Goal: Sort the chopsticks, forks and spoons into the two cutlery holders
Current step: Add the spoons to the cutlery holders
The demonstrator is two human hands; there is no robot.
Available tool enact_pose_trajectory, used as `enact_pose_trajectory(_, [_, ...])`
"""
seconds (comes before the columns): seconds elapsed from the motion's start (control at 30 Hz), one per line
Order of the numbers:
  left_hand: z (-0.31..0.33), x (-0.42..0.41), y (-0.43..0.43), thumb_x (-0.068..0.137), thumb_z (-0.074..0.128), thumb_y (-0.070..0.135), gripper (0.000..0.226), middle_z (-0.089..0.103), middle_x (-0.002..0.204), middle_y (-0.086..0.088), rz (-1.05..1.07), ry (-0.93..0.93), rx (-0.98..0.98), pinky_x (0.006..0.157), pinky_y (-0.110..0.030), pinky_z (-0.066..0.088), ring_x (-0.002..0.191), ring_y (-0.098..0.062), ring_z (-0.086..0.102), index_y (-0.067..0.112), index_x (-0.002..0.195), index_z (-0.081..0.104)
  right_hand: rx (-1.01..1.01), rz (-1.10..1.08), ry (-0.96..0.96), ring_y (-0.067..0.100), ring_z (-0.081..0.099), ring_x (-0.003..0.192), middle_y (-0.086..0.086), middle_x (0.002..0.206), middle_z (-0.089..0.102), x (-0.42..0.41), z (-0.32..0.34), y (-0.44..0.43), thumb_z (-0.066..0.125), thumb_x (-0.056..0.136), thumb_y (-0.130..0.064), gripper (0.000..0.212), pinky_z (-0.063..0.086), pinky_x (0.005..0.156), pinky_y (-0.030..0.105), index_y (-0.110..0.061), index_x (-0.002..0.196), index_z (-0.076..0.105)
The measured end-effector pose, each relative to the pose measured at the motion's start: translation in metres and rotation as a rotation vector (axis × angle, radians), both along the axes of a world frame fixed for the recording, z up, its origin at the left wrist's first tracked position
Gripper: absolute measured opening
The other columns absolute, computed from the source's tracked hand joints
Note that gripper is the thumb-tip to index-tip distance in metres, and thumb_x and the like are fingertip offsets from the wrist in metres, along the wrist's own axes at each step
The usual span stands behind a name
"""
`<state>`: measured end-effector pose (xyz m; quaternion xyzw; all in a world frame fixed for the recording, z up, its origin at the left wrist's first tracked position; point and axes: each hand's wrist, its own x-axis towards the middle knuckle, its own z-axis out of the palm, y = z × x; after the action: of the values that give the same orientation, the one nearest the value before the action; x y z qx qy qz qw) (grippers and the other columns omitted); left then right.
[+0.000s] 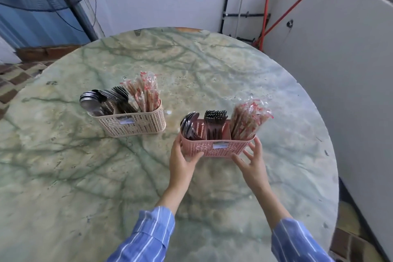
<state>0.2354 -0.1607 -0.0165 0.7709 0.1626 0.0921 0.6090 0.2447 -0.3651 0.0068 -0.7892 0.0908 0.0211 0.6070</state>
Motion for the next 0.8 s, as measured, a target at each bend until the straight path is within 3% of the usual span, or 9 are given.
enact_pose_trajectory(0.07, [-0.002,0.003,-0.004,0.067,0.086,0.018,0.078,0.062,0.120,0.007,0.044,0.000,0.005,0.093,-0.037,0.053,0.108,-0.005,0.062,0.016,0.134,0.046,0.001,0.006,-0.003,0.018,0.055,0.117,0.001,0.135,0.048,0.008,-0.004,-0.003,0.075,0.082,-0.009,0.081,0.046,0.086,0.019,-0.026,0.144,0.025])
enact_pose_trajectory(0.13, [-0.002,0.007,-0.008,0.067,0.086,0.012,0.075,0.062,0.116,0.012,0.082,0.000,0.004,0.091,-0.028,0.052,0.105,-0.002,0.063,0.016,0.131,0.048,-0.001,0.014,-0.009,0.021,0.057,0.116,0.003,0.132,0.051,0.017,-0.007,-0.004,0.075,0.081,-0.009,0.080,0.046,0.085,0.019,-0.023,0.142,0.026])
enact_pose_trajectory(0.2, [-0.002,0.012,-0.010,0.066,0.085,0.011,0.072,0.063,0.115,0.010,0.112,-0.005,0.020,0.087,-0.021,0.051,0.106,-0.007,0.064,0.016,0.128,0.049,0.003,0.032,-0.026,0.021,0.057,0.114,0.002,0.128,0.051,0.027,-0.009,-0.006,0.076,0.080,-0.010,0.080,0.047,0.086,0.020,-0.022,0.141,0.027])
enact_pose_trajectory(0.33, [-0.001,0.032,-0.009,0.068,0.085,0.013,0.074,0.063,0.122,0.001,0.138,0.002,0.061,0.091,-0.021,0.050,0.108,-0.006,0.061,0.011,0.132,0.048,0.028,0.068,-0.026,0.020,0.056,0.111,-0.003,0.122,0.051,0.049,-0.007,-0.006,0.075,0.080,-0.007,0.079,0.049,0.095,0.037,-0.021,0.141,0.027])
enact_pose_trajectory(0.5, [0.001,0.060,-0.005,0.068,0.084,0.010,0.073,0.064,0.117,0.000,0.137,-0.001,0.065,0.089,-0.017,0.049,0.104,-0.004,0.062,0.010,0.131,0.047,0.020,0.079,-0.049,0.023,0.056,0.111,0.003,0.124,0.051,0.080,-0.010,-0.003,0.076,0.080,-0.004,0.079,0.048,0.097,0.041,-0.018,0.140,0.027])
enact_pose_trajectory(0.63, [0.001,0.077,-0.001,0.069,0.083,0.009,0.069,0.064,0.115,0.002,0.127,0.006,0.058,0.087,-0.022,0.052,0.105,-0.008,0.063,0.017,0.128,0.047,0.012,0.093,-0.051,0.023,0.056,0.112,0.003,0.124,0.052,0.099,-0.012,0.000,0.077,0.079,-0.008,0.079,0.049,0.095,0.039,-0.021,0.139,0.027])
enact_pose_trajectory(0.8, [-0.006,0.092,0.007,0.067,0.085,0.024,0.080,0.059,0.126,0.002,0.119,0.021,0.084,0.102,-0.040,0.046,0.118,-0.013,0.057,0.020,0.135,0.042,0.028,0.114,-0.047,0.019,0.057,0.107,-0.001,0.122,0.051,0.115,-0.010,0.004,0.076,0.080,-0.008,0.078,0.049,0.091,0.037,-0.027,0.138,0.027])
